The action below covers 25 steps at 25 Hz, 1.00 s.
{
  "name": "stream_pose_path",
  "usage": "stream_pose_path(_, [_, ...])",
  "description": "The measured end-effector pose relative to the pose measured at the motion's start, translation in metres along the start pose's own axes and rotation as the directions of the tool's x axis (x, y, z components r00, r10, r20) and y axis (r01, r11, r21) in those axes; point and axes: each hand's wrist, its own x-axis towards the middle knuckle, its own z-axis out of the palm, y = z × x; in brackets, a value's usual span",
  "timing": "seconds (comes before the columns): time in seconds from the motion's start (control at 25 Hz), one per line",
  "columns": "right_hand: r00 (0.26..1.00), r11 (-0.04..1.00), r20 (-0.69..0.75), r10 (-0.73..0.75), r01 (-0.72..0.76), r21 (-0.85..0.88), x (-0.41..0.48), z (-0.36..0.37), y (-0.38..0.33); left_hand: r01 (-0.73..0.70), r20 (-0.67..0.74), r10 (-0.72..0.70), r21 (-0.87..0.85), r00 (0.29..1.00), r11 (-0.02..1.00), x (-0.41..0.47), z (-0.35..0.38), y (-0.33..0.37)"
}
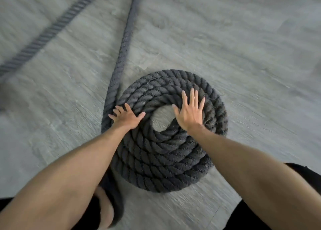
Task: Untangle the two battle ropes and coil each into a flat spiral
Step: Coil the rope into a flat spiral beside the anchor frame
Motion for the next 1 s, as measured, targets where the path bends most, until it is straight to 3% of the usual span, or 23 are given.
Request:
stream_pose_path(0.12, [0.982, 0.971, -0.023, 0.187, -0.181, 0.154, -0.038, 0.008, -0.010, -0.311, -0.213, 0.335, 0.139, 0.918, 0.940, 0.012, -0.027, 0.009])
stream_pose_path(0.2, [0.962, 0.955, -0.049, 0.268, -0.259, 0.142, -0.041, 0.014, -0.010, -0.487, -0.199, 0.523, 0.205, 0.829, 0.849, 0.031, -0.043, 0.032])
stream_pose_path(0.44, [0.948, 0.955, -0.129, 0.291, -0.297, -0.030, -0.031, 0.033, -0.017, -0.648, -0.058, 0.675, 0.229, 0.736, 0.726, 0.098, -0.064, 0.079])
stream_pose_path(0.56, [0.963, 0.968, -0.139, 0.231, -0.242, -0.070, -0.003, 0.024, -0.007, -0.649, -0.172, 0.683, 0.216, 0.710, 0.730, 0.117, -0.065, 0.072])
stream_pose_path(0.76, [0.997, 0.983, -0.075, 0.003, -0.017, -0.185, 0.093, -0.005, -0.001, -0.501, -0.267, 0.496, 0.058, 0.826, 0.864, 0.160, -0.094, 0.068])
stream_pose_path(1.0, [0.974, 0.930, -0.037, -0.225, 0.204, -0.305, 0.178, -0.029, 0.012, -0.384, -0.349, 0.399, 0.115, 0.848, 0.916, 0.192, -0.106, 0.070])
